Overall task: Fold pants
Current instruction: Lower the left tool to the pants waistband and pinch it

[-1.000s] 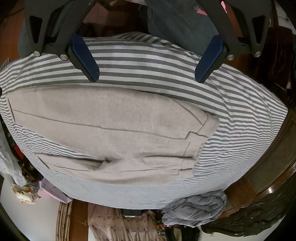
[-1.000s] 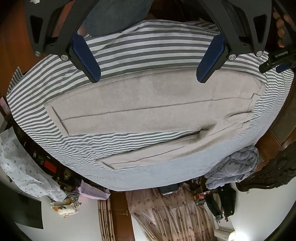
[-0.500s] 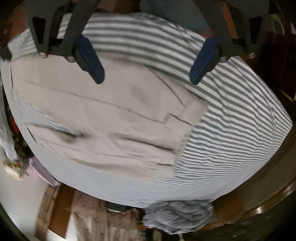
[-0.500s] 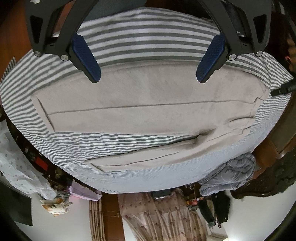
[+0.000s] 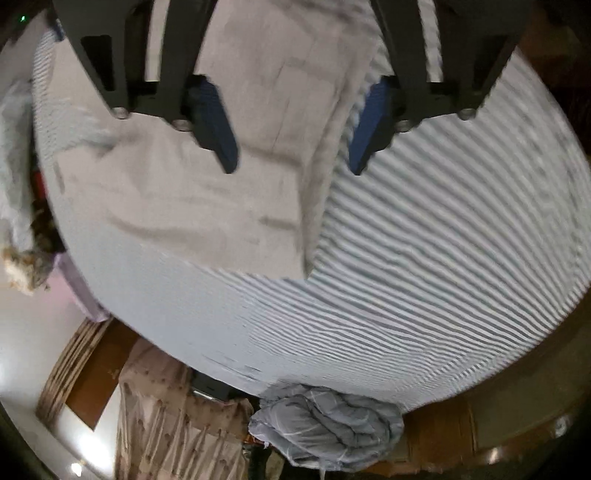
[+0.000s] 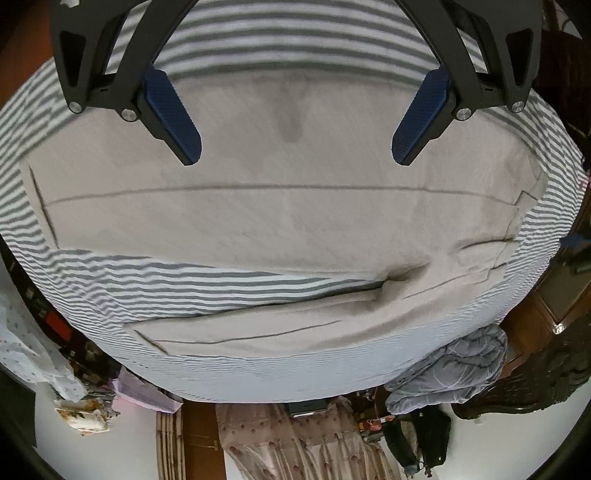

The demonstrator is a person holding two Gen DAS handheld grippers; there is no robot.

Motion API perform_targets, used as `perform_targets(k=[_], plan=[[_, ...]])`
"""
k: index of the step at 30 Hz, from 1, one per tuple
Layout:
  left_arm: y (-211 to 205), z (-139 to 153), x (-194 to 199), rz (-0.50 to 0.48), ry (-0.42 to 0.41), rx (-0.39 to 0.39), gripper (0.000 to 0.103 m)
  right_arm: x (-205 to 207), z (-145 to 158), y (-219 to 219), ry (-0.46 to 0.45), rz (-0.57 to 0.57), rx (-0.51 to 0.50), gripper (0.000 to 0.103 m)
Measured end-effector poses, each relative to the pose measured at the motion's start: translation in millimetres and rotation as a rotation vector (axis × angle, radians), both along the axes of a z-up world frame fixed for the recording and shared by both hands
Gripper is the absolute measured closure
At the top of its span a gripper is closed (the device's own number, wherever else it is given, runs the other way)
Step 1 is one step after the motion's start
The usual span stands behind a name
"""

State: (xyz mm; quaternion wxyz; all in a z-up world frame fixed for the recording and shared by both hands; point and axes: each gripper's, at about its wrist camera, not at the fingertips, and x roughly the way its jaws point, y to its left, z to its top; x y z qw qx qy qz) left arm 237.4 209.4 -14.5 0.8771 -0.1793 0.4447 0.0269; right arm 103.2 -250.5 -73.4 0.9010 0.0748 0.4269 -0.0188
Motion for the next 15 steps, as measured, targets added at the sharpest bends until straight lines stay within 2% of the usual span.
perform_targets(k=[3,9,13,15], plan=[[14.3,-12.0,42.4,-0.013,0.028,-0.082,0.054,19.0,-2.6,8.2,0.017,0.019,-0.006,0.000],[26.4,-41.8,109.6,-0.020,0.078,-0.145,0.054,58.4,-4.6,28.6,0.030,0.063,-0.052,0.000],[40.1,-66.7,138.6,0.004,0.122,-0.244,0.055,79.8,-8.0,37.5,0.044,0.081,-0.061,0.000],[43.4,-76.0,149.9,-0.001,0.131,-0.289,0.059,90.2,-10.9,39.5,0.054,0.087,-0.056,0.000]])
